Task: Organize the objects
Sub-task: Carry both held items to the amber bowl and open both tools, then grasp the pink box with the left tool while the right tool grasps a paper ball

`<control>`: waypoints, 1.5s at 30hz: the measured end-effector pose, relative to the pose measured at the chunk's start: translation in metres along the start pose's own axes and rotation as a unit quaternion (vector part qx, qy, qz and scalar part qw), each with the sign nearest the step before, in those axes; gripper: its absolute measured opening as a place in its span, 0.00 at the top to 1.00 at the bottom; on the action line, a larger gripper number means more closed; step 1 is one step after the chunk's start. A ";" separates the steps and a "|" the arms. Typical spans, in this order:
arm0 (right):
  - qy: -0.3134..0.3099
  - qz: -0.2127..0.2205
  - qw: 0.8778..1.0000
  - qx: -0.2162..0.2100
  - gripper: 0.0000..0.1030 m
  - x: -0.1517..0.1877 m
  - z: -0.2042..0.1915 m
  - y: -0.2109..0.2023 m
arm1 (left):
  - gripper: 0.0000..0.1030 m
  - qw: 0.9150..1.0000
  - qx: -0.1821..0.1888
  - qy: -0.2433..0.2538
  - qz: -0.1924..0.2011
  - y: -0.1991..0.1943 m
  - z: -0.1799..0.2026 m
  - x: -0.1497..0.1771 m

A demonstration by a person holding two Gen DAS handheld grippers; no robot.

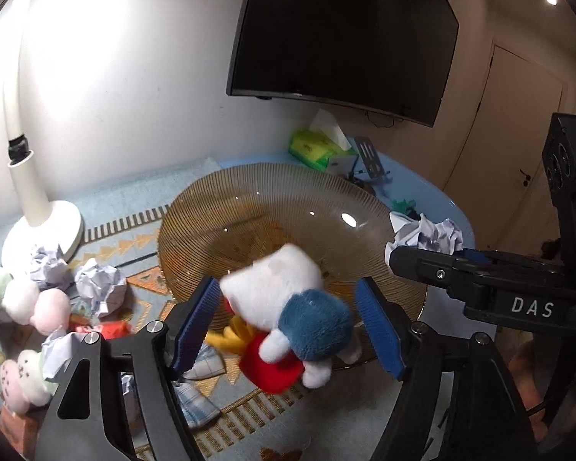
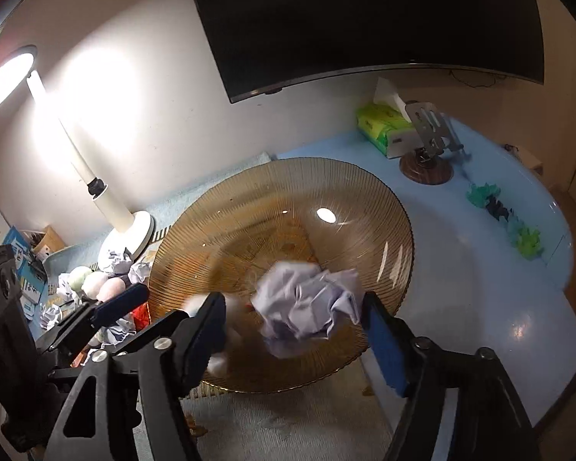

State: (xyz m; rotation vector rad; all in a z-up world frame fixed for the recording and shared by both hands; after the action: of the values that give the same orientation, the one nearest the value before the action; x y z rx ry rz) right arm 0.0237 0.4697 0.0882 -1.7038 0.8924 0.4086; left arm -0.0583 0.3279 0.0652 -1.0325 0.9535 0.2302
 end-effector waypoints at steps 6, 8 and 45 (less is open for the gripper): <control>0.012 0.007 1.000 -0.024 0.30 0.006 -0.004 -0.021 | 0.30 0.998 0.027 -0.048 0.007 -0.022 -0.014 0.003; -0.003 0.012 0.999 -0.040 0.30 0.012 -0.019 -0.030 | 0.30 0.998 0.025 -0.054 0.020 -0.041 -0.020 0.007; -0.184 -0.073 0.974 -0.114 0.30 0.154 -0.208 0.095 | 0.01 0.961 -0.234 -0.149 -0.003 -0.161 -0.204 0.181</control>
State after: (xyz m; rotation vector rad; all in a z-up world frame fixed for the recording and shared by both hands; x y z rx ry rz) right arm 0.0196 0.2125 -0.0104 -1.8092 0.4597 0.7217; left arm 0.0274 0.0312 -0.0069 -1.3859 0.6310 0.6119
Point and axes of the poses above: each gripper's, at about its wrist camera, not at the fingertips, and y roughly the way its jaws point, z to its right, x to its underside, the point moved 5 cm from there along y, roughly the way its jaws point, and after that the axes turned 6 degrees about -x, right-handed, at the moved point
